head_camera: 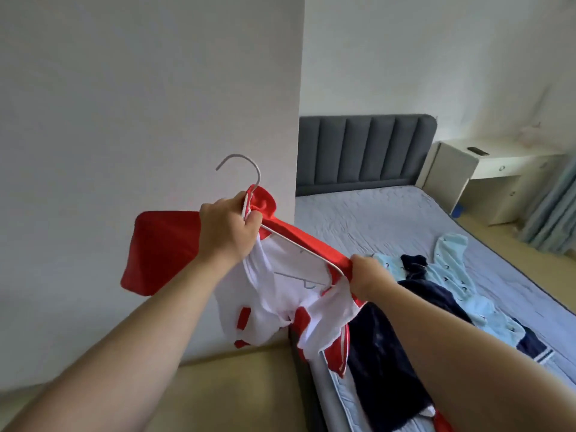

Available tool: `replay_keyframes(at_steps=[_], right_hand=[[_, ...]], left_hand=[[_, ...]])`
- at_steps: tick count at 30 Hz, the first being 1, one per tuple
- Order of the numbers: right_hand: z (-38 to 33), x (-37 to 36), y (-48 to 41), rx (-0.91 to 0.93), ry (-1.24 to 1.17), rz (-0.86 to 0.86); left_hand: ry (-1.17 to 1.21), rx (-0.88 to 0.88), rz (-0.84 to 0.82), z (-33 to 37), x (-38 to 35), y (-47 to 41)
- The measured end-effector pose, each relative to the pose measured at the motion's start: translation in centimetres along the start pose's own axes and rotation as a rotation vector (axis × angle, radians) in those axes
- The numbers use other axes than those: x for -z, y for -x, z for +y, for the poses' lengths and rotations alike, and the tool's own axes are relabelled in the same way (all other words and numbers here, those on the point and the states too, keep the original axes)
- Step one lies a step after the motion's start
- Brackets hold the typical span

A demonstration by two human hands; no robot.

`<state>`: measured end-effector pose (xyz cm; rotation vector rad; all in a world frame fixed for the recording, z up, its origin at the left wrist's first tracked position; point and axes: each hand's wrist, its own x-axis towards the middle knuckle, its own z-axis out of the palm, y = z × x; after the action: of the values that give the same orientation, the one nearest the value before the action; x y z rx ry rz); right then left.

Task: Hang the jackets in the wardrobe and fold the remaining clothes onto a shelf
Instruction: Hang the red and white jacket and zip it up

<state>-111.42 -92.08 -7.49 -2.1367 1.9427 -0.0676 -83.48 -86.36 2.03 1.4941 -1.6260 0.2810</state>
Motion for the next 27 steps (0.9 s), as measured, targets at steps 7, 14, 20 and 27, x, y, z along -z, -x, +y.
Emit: replay_keyframes(at_steps=[7,14,20,27], right_hand=[[-4.8,0.5,2.1,0.022,-0.303,0.053],[-16.3,-5.8,12.6,0.467,-0.505,-0.501],[-26.6,-10.6,22.4,0.652,-0.447,-0.94],[-37.8,-17.7,32.8,0.838,-0.191,-0.774]], left_hand=[[-0.072,0.317,0.218,-1.0,11.0,6.2],[-0.095,0.472,0.252,0.2,22.2,12.8],[-0.123,0.624,0.352,-0.3,32.8,18.3],[-0.128,0.798,0.572,-3.4,45.9,26.4]])
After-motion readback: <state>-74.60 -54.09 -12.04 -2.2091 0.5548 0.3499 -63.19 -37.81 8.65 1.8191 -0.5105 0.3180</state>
